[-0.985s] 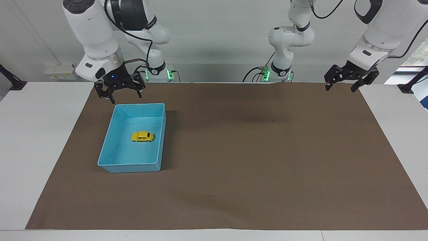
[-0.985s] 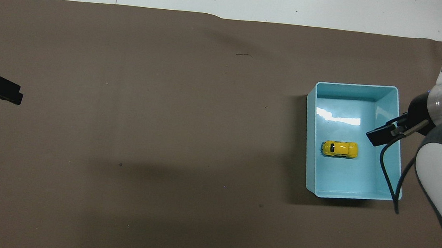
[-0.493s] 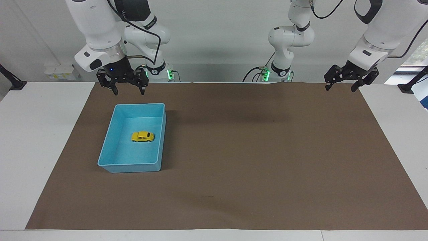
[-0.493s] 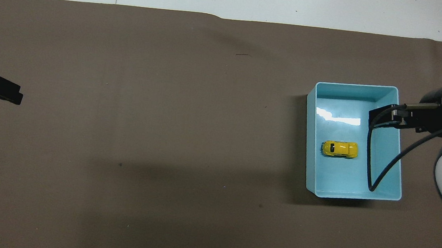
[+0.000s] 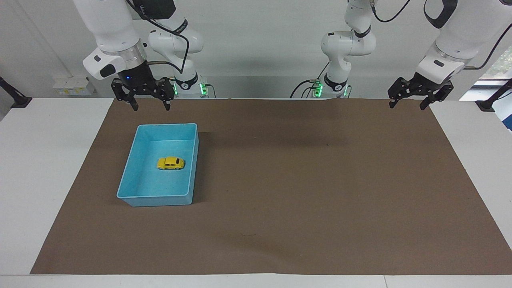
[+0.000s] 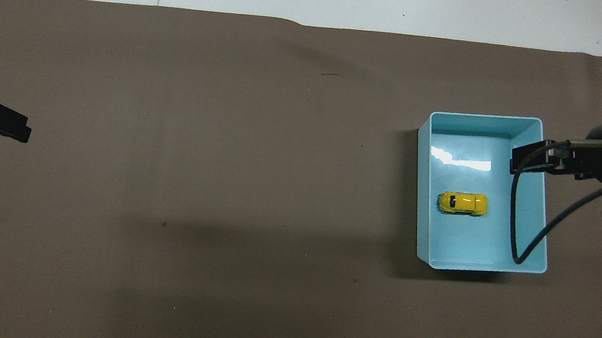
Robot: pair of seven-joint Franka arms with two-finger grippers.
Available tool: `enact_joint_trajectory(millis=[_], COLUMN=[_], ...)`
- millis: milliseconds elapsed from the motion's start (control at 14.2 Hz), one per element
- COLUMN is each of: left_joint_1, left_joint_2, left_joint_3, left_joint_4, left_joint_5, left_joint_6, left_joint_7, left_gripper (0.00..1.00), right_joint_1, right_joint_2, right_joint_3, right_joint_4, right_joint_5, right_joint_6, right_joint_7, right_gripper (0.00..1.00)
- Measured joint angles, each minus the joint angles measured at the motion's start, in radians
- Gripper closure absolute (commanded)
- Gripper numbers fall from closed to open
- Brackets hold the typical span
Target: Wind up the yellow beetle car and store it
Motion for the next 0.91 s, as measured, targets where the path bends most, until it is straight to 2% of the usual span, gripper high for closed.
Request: enact_joint_trajectory(millis=[915], left_joint_1=[0.0], left_joint_2=[0.0], left_joint_3=[0.0], left_joint_4=[0.0], left_joint_5=[0.0], left_joint_6=[0.0], left_joint_7=[0.0], left_gripper=[0.0], right_joint_1=[-0.011], right_joint_2=[-0.016], right_joint_3=[-0.042], right_joint_4=[0.0], right_joint_5=[0.002], right_joint_6=[-0.001], right_joint_7=[0.0], right_gripper=[0.0])
